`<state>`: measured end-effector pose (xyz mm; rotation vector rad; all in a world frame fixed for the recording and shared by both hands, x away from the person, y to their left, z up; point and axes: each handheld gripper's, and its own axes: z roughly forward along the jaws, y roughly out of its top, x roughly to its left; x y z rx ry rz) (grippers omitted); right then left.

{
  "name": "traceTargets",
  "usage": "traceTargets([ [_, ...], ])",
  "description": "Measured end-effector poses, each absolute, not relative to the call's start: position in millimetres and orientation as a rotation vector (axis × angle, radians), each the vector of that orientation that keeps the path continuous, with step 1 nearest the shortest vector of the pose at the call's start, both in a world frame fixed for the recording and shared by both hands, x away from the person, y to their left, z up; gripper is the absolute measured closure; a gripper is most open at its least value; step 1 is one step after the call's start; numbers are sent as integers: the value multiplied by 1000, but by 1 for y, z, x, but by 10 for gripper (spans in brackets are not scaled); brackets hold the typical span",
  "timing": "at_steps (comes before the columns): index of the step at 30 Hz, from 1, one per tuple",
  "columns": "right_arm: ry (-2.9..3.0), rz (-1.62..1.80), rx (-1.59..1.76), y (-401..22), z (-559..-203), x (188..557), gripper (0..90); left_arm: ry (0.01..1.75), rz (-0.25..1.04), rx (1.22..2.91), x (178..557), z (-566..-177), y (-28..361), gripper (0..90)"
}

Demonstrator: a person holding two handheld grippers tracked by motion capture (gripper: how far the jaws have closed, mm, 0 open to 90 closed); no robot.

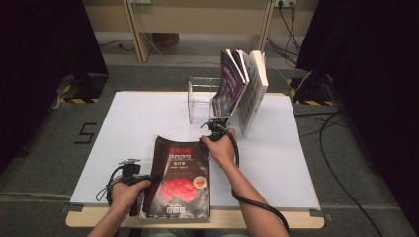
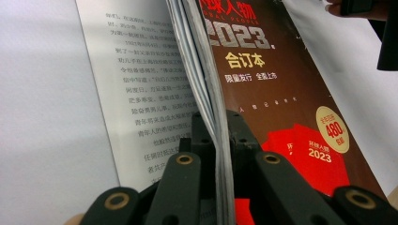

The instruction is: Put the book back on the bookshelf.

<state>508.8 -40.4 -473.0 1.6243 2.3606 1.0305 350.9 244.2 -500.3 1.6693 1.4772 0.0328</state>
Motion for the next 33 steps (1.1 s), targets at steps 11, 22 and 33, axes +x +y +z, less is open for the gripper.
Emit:
traceTargets([
  [11, 2364, 1047, 1634, -40, -478, 509, 584, 1476, 36, 1664, 350, -501, 244, 836],
  [22, 2338, 1092, 1699, -46, -480, 507, 656, 1475, 36, 1663, 350, -501, 244, 836],
  [33, 2351, 1099, 1764, -50, -479, 506, 706, 1476, 37, 1664, 350, -501, 244, 837],
])
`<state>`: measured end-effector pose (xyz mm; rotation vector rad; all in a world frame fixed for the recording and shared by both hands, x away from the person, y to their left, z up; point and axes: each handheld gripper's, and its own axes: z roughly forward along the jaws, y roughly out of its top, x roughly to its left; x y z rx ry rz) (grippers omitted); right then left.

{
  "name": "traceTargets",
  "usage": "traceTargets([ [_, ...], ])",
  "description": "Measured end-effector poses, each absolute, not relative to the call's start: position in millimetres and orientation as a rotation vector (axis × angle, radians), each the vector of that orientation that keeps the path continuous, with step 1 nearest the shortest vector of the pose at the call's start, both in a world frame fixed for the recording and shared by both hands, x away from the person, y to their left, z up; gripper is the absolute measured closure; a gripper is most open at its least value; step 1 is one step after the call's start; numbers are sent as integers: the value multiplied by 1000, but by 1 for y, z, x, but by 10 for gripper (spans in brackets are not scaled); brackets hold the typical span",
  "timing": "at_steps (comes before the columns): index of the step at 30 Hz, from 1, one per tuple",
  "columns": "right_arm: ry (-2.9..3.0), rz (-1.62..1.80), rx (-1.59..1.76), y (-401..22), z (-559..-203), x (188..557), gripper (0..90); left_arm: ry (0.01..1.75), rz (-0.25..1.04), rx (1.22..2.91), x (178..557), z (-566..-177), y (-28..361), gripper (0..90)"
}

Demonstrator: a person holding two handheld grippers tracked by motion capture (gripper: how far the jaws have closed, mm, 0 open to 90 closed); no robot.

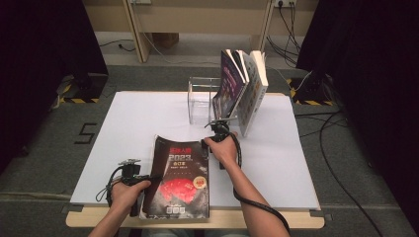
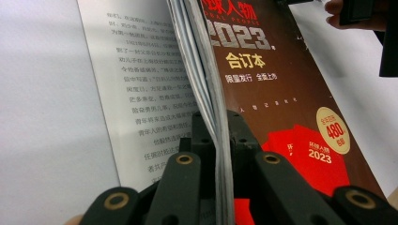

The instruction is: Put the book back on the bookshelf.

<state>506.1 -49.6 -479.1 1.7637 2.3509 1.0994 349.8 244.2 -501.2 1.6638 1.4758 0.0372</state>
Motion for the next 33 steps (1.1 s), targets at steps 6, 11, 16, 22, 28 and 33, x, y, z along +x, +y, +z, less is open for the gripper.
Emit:
traceTargets([
  [6, 2361, 1109, 1787, -51, -480, 505, 715, 1480, 35, 1658, 350, -501, 244, 836],
  [11, 2364, 1099, 1791, -51, -479, 504, 724, 1478, 38, 1665, 350, -501, 244, 836],
  [16, 2366, 1120, 1815, -54, -479, 502, 734, 1479, 40, 1671, 350, -500, 244, 835],
  [22, 2377, 1114, 1790, -52, -476, 501, 723, 1479, 41, 1660, 349, -501, 245, 836],
  [28, 2356, 1094, 1756, -47, -478, 500, 667, 1474, 42, 1652, 348, -502, 245, 836],
  [33, 2305, 1137, 1811, -47, -482, 499, 695, 1479, 45, 1652, 348, -502, 245, 836],
])
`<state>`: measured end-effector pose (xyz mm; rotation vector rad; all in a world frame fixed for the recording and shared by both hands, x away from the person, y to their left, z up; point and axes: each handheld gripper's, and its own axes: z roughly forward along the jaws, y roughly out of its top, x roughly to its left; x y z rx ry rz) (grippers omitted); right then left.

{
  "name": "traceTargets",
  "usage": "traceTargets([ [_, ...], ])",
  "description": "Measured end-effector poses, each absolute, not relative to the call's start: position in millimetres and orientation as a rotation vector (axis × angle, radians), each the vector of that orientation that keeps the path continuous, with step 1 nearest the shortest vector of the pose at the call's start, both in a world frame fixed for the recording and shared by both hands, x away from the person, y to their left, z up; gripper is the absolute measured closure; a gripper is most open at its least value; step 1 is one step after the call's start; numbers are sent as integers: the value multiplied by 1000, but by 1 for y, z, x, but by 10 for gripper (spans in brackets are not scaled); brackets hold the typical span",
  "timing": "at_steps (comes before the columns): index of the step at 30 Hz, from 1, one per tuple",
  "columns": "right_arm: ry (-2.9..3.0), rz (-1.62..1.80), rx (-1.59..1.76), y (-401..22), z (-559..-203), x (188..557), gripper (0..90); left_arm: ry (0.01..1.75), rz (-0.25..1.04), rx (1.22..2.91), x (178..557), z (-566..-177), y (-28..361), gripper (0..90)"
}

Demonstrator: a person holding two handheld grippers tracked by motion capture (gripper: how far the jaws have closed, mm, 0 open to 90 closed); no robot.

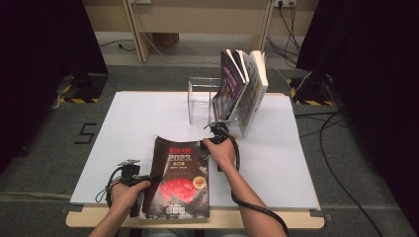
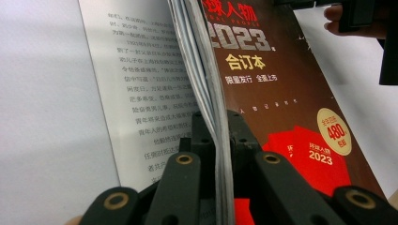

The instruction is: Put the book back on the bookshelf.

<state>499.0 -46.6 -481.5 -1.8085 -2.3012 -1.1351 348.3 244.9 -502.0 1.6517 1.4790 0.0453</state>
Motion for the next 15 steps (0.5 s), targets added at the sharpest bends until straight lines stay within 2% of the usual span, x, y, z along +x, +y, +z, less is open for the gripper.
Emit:
traceTargets([
  [15, -2189, -1154, -1733, -50, -467, 502, 713, 1475, 49, 1648, 348, -502, 245, 837],
])
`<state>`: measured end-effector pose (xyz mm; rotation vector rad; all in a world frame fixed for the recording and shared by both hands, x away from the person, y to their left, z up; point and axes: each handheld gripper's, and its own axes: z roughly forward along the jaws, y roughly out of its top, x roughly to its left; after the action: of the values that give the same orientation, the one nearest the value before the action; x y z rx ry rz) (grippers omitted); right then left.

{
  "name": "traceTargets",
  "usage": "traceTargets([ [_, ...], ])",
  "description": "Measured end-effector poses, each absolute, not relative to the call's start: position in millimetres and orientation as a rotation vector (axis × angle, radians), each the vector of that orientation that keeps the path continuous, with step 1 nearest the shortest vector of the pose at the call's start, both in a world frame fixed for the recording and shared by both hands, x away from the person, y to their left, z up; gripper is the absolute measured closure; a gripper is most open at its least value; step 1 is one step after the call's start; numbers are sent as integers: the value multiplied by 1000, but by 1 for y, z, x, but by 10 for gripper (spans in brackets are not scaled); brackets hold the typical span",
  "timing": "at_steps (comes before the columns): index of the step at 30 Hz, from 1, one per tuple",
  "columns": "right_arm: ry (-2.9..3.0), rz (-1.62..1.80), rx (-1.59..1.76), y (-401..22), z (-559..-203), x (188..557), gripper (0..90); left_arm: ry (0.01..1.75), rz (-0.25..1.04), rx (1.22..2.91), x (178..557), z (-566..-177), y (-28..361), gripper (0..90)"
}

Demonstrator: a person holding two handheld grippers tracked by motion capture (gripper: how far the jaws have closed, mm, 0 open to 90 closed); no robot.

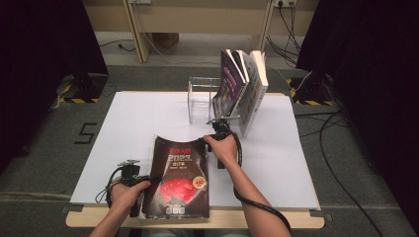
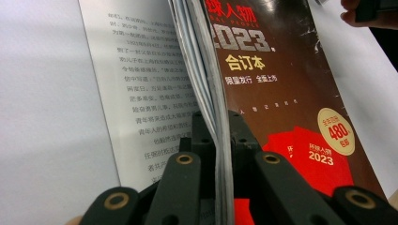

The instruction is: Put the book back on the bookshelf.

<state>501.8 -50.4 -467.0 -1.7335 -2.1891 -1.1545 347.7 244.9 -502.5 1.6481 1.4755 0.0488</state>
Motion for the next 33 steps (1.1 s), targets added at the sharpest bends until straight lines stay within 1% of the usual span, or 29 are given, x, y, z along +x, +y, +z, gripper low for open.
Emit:
traceTargets([
  [7, -2195, -1114, -1709, -52, -469, 501, 722, 1478, 50, 1652, 348, -502, 245, 837],
  [12, -2148, -1090, -1711, -52, -467, 500, 754, 1479, 52, 1647, 347, -502, 244, 836],
  [21, -2171, -1069, -1712, -53, -466, 497, 863, 1478, 54, 1637, 347, -503, 245, 835],
  [26, -2144, -1089, -1719, -53, -464, 495, 878, 1469, 54, 1628, 346, -504, 246, 828],
  [29, -2156, -1141, -1700, -54, -460, 493, 880, 1447, 91, 1632, 345, -504, 246, 797],
  [31, -2144, -1162, -1695, -54, -457, 491, 880, 1449, 127, 1624, 344, -503, 247, 734],
  [33, -2128, -1186, -1691, -55, -452, 489, 881, 1452, 177, 1620, 344, -502, 249, 652],
])
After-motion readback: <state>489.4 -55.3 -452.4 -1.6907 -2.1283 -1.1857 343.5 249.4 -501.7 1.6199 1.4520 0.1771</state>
